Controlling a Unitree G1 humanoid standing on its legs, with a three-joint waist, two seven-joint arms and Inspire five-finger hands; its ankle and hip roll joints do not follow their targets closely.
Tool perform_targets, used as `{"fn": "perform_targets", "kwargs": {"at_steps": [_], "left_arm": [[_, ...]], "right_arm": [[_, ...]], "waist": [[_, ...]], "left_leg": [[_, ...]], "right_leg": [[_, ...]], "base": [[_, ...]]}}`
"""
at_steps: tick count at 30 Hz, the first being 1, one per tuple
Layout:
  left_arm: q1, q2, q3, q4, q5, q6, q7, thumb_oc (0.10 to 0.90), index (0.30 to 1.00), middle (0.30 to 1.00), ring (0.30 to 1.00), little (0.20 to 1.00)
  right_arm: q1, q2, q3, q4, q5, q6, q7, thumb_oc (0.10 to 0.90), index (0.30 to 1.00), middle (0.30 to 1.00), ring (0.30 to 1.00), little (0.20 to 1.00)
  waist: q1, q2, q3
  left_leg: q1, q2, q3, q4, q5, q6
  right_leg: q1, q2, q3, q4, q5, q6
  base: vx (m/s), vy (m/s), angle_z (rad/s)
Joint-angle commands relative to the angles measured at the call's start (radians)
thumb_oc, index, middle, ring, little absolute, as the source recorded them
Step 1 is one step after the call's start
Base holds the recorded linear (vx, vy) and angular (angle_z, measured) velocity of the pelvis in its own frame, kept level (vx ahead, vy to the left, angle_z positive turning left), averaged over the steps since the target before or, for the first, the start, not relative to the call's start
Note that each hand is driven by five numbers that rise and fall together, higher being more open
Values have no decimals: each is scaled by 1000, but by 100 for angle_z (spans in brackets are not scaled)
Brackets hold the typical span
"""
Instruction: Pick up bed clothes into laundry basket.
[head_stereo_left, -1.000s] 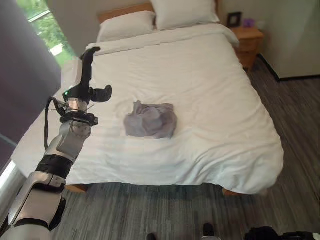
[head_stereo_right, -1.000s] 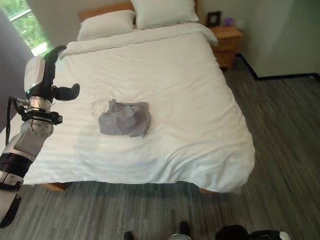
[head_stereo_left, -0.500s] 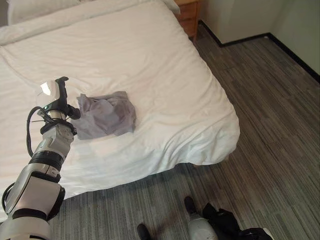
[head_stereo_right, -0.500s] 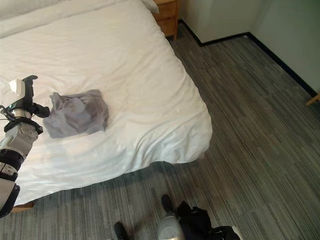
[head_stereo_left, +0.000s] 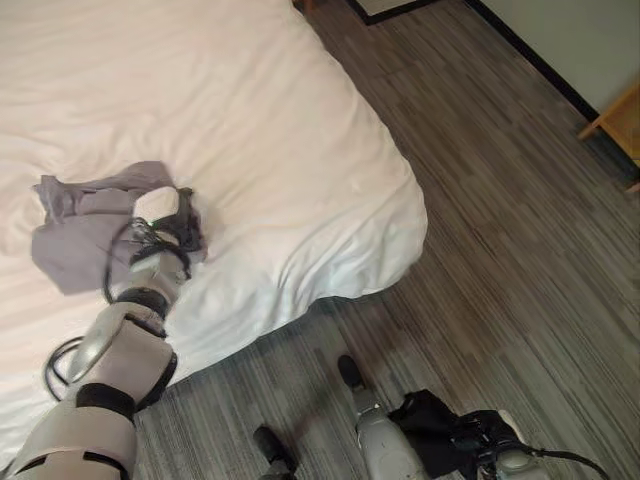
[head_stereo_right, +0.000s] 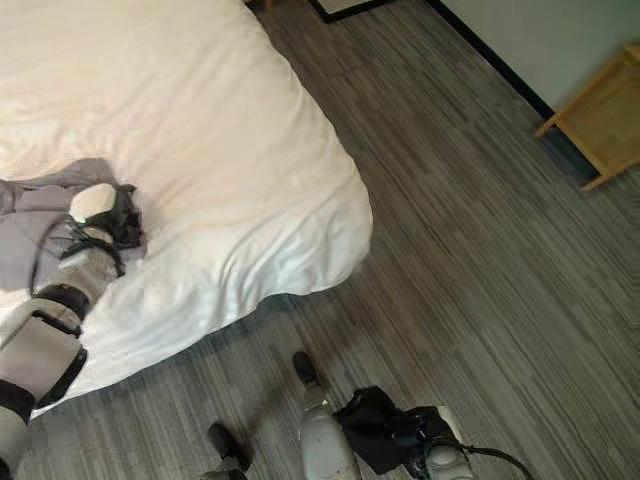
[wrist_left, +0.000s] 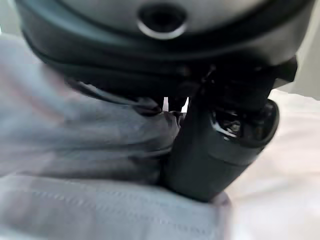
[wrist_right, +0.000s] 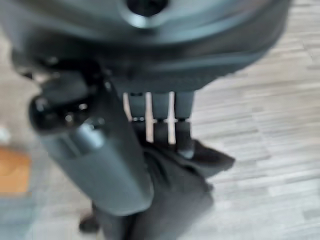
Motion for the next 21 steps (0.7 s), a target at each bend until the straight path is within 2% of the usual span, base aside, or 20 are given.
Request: {"fn": "perform_targets", "kwargs": {"at_steps": [1,2,3,4,5,9,18,21], "left_arm": [[-1,91,1,134,89,107,-69,800,900,900,900,900],[-18,159,-33,124,141,109,-59,800,900,900,900,900],[-18,159,-33,123,141,110,-60,800,900,900,900,900],[-58,231,-81,101,196,116,-54,800,900,900,900,900],[-79,263,-101,89,221,121,-49,800,900,900,900,900],[-149,332,-170,43,290,132,-35,800,900,900,900,900],[-148,307,-153,33,267,138,-27,800,900,900,900,900],[-105,270,-127,44,253,140,-31,800,900,900,900,900]], "right_arm": [[-19,-50,16,21,54,-29,-11,400,300,300,300,300],[-4,-64,5,29,62,-36,0,400,300,300,300,300],[-4,-63,5,29,62,-36,0,400,300,300,300,300],[23,-67,-6,27,71,-49,9,400,300,300,300,300],[32,-69,-11,26,77,-53,15,400,300,300,300,300],[39,-67,-2,17,82,-61,30,400,300,300,300,300],[-21,-78,40,12,67,-45,34,400,300,300,300,300],[-73,-78,57,13,46,-34,20,400,300,300,300,300]], "waist": [[8,-29,61],[16,-20,57],[15,-20,57],[22,-10,52],[26,-6,49],[41,4,39],[68,-5,14],[73,-22,20]], "left_leg": [[-30,52,-51,8,-32,-20],[-34,54,-56,8,-32,-21],[-34,54,-56,8,-32,-21],[-38,56,-64,8,-31,-23],[-41,56,-70,8,-31,-23],[-44,56,-95,8,-32,-23],[-28,52,-113,8,-35,-20],[-44,52,-114,8,-35,-16]], "right_leg": [[29,-42,-51,5,-152,71],[28,-45,-57,5,-152,71],[28,-45,-57,5,-152,71],[29,-49,-69,5,-153,70],[30,-51,-75,5,-154,71],[48,-58,-101,5,-163,70],[90,-64,-130,5,-173,68],[75,-64,-128,5,-167,71]], "base": [[-18,-25,-15],[-7,0,-8],[-17,7,-9],[-17,3,-5],[0,0,0],[-4,-5,20],[17,14,22],[-5,32,11]]}}
